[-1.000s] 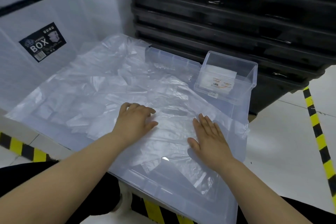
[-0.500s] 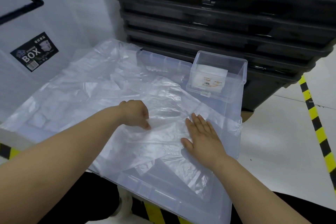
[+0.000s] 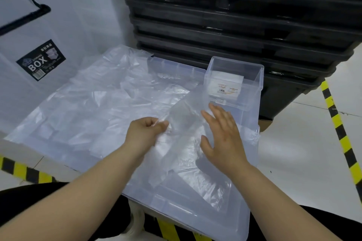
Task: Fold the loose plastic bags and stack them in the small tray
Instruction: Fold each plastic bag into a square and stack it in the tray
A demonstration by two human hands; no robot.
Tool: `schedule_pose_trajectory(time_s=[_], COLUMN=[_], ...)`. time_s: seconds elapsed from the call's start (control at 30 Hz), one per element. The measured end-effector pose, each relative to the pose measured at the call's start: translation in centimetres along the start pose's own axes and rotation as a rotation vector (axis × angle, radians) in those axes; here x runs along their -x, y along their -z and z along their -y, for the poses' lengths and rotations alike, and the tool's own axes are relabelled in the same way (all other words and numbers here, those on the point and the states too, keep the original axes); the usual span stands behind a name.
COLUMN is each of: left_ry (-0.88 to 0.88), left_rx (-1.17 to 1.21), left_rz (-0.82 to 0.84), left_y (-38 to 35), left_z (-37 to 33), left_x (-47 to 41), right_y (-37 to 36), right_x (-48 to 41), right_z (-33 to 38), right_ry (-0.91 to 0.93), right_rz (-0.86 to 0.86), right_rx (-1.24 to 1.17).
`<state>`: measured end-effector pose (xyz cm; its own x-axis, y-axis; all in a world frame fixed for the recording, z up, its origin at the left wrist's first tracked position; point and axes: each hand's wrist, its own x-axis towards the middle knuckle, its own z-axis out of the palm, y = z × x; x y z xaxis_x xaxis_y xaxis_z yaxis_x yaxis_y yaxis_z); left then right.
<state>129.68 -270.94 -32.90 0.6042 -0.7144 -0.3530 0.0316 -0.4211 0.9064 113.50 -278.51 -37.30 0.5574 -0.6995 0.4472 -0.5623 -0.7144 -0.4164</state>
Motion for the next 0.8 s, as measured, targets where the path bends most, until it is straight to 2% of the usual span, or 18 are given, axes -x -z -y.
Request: schedule_pose_trajectory(time_s=[0.07,0.13,0.2,0.3,0.4,0.6,0.7,0.8], left_ry=[0.080,0.133,0.183,0.210,0.215,0.263,0.197,-0.043], left_rx=[0.078,0.121,0.102,-0.096,-0.215,-0.189,-0.279,-0.495], left_rz=[-0.065,-0.046,0.044,0.190,0.213,0.380,0.496,0.521], left_y=[-1.1,-1.9,-2.3,-1.8,-0.5,2.6,3.5,3.7], left_z=[1.4,2.4,2.5,2.1,2.0,1.5,1.6,2.3], left_x=[0.2,0.5,1.1,1.7,1.7,2.2,1.9,1.0], right_y=[-0.5,-1.3,-1.9,-2.6,-2.9,-3.2,-3.1,-3.1], right_x=[0.5,1.0,1.5,2.0,2.4,3.0,2.9,3.0], right_z=[-0.1,0.0,0.6,1.2,1.7,1.9,2.0,2.0], right_ry=[0.058,0.158,0.269,0.369,0.371,0.339,0.352,0.346], right_rz=[0.051,0.111,0.154,0.186,0.199,0.244,0.225,0.217], right_rx=[0.030,0.045,0.056,0.029,-0.022,-0.002,0.031,0.018])
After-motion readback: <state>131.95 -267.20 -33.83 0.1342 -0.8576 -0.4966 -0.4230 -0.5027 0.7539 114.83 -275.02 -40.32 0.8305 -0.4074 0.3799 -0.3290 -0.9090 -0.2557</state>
